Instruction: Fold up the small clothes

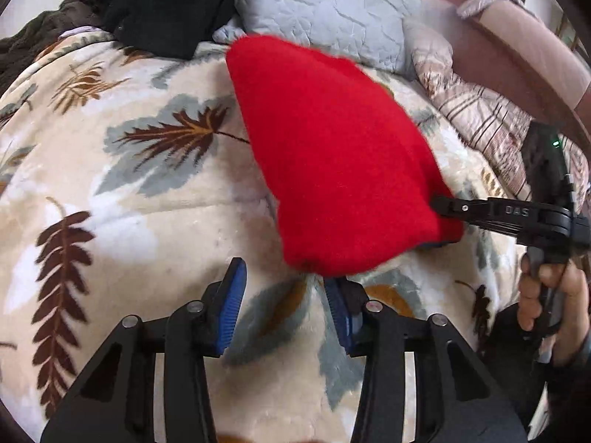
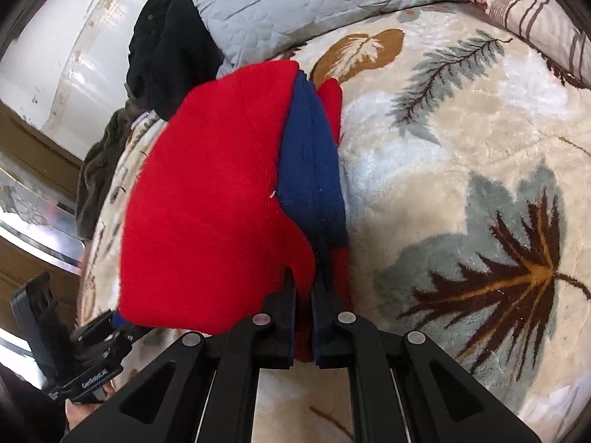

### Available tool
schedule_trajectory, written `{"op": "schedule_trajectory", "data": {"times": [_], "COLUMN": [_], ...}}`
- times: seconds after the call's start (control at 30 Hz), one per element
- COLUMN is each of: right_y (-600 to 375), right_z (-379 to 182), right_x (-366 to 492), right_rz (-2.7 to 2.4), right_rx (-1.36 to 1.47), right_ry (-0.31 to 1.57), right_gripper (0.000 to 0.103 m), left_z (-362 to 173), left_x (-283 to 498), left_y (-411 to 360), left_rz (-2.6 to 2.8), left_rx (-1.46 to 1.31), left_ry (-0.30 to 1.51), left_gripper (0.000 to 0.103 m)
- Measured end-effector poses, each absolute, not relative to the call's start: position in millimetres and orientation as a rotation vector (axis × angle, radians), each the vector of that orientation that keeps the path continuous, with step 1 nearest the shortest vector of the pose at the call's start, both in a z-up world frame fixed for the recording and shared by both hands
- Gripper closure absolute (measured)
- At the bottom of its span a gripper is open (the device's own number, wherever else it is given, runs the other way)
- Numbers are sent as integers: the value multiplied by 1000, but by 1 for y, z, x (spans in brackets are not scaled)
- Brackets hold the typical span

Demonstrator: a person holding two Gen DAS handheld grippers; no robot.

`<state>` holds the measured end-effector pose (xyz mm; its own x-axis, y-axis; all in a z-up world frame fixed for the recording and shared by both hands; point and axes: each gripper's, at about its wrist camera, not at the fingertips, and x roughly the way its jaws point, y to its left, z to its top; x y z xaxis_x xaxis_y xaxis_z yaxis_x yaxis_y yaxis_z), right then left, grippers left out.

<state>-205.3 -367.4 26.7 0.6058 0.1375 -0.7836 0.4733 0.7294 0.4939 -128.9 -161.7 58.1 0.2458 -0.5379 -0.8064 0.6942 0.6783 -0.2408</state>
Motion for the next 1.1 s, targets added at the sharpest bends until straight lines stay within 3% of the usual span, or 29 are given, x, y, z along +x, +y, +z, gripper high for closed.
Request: {"op": "schedule_trajectory", "data": {"times": [0.1,0.13,0.17,0.27,0.4,0.6,0.67,0.77,0.9,1.1], "right_y": [-371,-372,-374,-384,-394,-406,-405,-401,-395,-404], "right_z": [40,45,52,70,75,42,39,63,84,36], "right_x": [-207,-207,-209,-206,-174,-128,-129,-144,-168,-156], "right_rz": [-182,-183,-186,-169,-127,-113,-118,-157,-253,-334], "right_rx": [766,762,756,770,797,887,890,811,712,717], "right_ry": [925,918,897,823,790,860,845,755,661,806], "right_gripper": [85,75,71,70,70,70,86,91,91,91], "left_z": [77,86,94,115,116,76,70,73,75,68], "left_x": [-131,-131,-131,-129,-120,-113,-115,-113,-117,-126], "left_y": [-147,-144,-142,-144,-173,-215,-221,-223,-228,-239], "left_rz": [-841,-840,-838,-846,-889,-946,-946,-969,-1004,-1009], "left_rx": [145,131,122,103,158,263,295,266,248,279], "left_ry": [994,967,943,871,856,924,918,926,931,934], "left_gripper": [61,61,61,61,61,61,59,59,59,59]}}
